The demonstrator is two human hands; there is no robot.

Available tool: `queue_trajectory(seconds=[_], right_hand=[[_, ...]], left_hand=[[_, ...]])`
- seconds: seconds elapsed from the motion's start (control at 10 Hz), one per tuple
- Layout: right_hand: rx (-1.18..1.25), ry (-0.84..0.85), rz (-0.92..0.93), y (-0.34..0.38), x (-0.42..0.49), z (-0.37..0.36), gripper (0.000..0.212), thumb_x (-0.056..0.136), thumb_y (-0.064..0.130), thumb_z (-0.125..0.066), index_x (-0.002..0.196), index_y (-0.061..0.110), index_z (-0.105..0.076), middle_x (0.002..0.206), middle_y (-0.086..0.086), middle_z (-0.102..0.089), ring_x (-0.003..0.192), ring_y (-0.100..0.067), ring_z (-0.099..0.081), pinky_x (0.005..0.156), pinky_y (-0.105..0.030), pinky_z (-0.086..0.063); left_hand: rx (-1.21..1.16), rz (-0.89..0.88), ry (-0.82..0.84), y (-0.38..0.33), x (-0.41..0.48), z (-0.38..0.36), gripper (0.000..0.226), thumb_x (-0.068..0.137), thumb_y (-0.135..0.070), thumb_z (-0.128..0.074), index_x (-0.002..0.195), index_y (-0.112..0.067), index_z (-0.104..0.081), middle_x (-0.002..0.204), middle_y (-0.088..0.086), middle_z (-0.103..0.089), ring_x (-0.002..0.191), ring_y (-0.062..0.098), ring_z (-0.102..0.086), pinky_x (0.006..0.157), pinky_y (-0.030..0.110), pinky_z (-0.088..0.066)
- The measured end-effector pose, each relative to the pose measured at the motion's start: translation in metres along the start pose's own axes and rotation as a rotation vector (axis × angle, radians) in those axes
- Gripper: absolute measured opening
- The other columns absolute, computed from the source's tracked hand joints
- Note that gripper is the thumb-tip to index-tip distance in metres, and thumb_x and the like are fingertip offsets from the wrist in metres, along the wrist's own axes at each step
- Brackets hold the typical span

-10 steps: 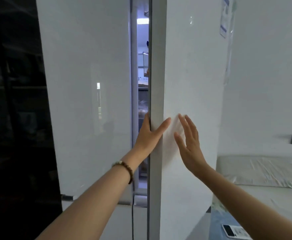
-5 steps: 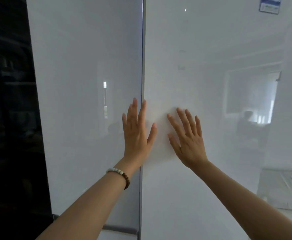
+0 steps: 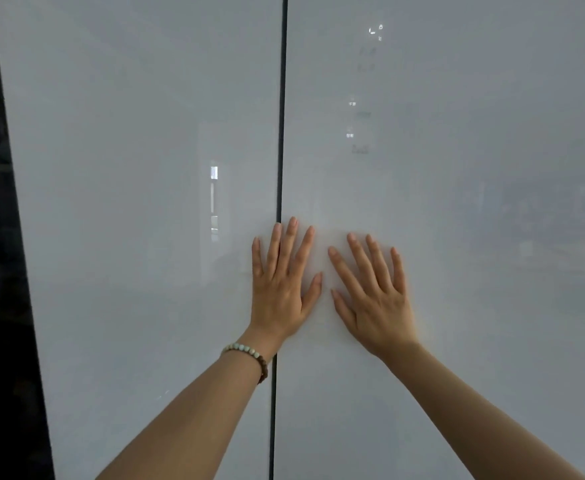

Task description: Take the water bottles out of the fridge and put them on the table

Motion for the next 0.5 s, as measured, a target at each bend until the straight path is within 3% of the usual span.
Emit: queue_trajectory(seconds=[0.2,0.4,0.5], right_hand=[[-0.031,0.004,-0.010,0.003,0.000,0.002,0.053,0.098,0.042,-0.031,0.146,0.021,-0.028,0.154,-0.008,-0.020,0.144,-0.029,-0.017,0.117,-0.047,-0.008],[0.022,0.263,-0.085,0.007,0.004,0.026,0.058,0.095,0.042,-0.033,0.149,0.025,-0.018,0.158,-0.009,-0.017,0.146,-0.025,-0.006,0.118,-0.046,-0.004],[0.278,0.304,-0.262,0.017,0.022,0.076,0.067,0.094,0.037,-0.045,0.149,0.032,-0.006,0.160,-0.001,-0.003,0.147,-0.020,0.004,0.120,-0.043,-0.002]], left_hand=[[-0.012,-0.022,0.013,0.001,-0.002,0.000,0.059,0.098,-0.045,-0.024,0.150,-0.019,-0.012,0.158,0.006,-0.008,0.147,0.024,-0.003,0.118,0.050,-0.004],[-0.003,-0.005,0.167,0.010,-0.020,0.016,0.062,0.097,-0.049,-0.026,0.151,-0.025,-0.009,0.160,0.002,-0.004,0.146,0.023,0.006,0.117,0.047,0.004],[-0.027,0.057,0.198,0.027,-0.032,0.038,0.062,0.096,-0.049,-0.021,0.151,-0.029,0.000,0.159,0.001,0.007,0.145,0.022,0.012,0.116,0.045,0.011]])
Point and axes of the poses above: each hand's wrist, its own x-axis towards the middle knuckle, its own z-axis out of the back of the hand, y = z × x, the point moved 5 cm from there along x, towards the middle knuckle
